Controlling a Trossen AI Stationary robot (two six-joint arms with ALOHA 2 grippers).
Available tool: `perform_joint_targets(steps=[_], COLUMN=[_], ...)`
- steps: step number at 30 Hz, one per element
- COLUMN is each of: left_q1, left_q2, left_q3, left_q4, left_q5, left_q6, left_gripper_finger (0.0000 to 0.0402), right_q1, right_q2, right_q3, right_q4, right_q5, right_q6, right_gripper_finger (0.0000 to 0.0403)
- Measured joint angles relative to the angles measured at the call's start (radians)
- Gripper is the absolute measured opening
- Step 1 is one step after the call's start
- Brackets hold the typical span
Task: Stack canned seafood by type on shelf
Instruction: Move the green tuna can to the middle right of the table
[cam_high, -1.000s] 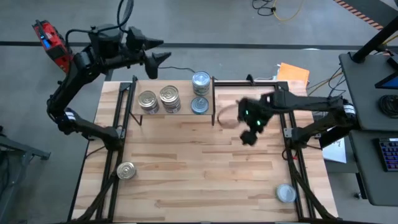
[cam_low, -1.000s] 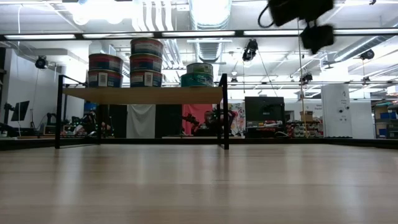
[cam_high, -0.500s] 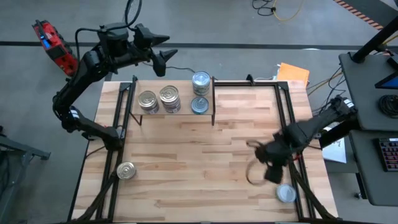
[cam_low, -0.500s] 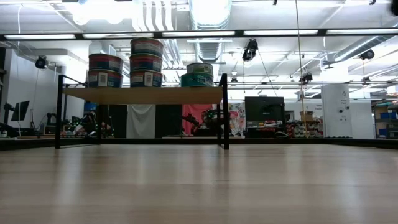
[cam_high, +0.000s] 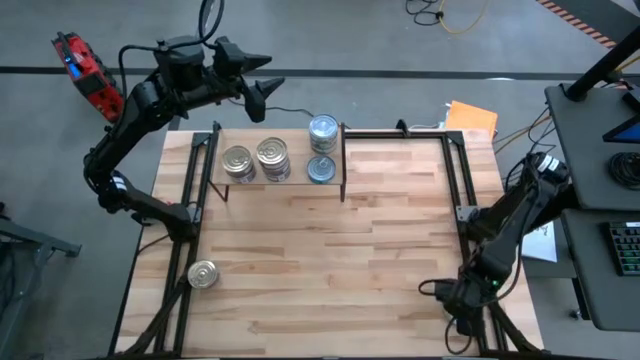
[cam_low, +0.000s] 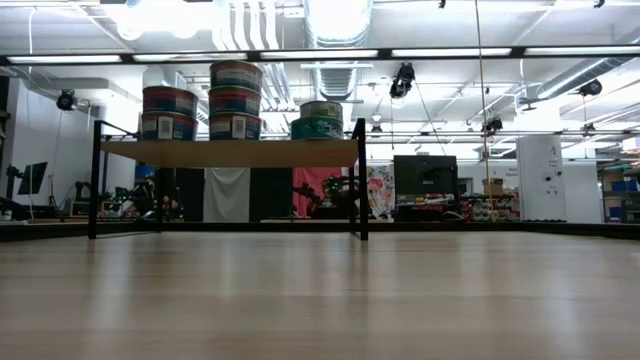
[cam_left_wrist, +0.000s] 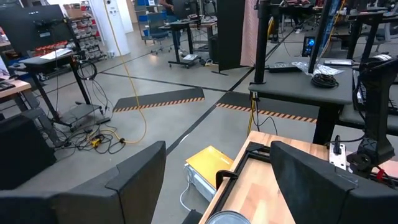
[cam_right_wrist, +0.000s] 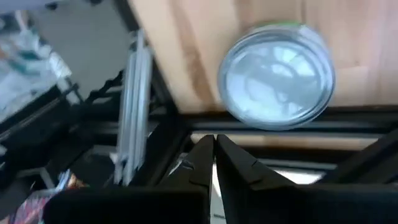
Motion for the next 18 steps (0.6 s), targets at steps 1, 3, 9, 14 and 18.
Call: perform_joint_targets(steps=[1,3,9,14,18], left_q1=[0.0,0.0,0.0,0.0,0.0], left_q2=[0.0,0.0,0.005,0.005,0.005], left_q3=[0.0,0.0,0.0,0.0,0.0], left_q4=[0.0,0.0,0.0,0.0,0.0], left_q5=[0.0,0.0,-0.001,-0.001,-0.001], left_q6=[0.0,0.0,-0.002,-0.002,-0.003], left_gripper_finger=[0.0272,0.0272,0.0272,0.0272,0.0272], right_q1=[0.007,0.015,0.015,0.015,0.015], right_q2=[0.002,0.004,0.004,0.004,0.008], right_q3=[-0.015,-0.038,-0.108,-0.158,-0.205], right_q4=[0.014,0.033,0.052,0.099,0.209], right_q5=[0.016,0.053,0.136,0.137,0.137], right_q6=[0.021,0.032,-0.001,-0.007,-0.016], right_gripper_finger=[0.0009,0.0009,0.0009,0.0009,0.0009])
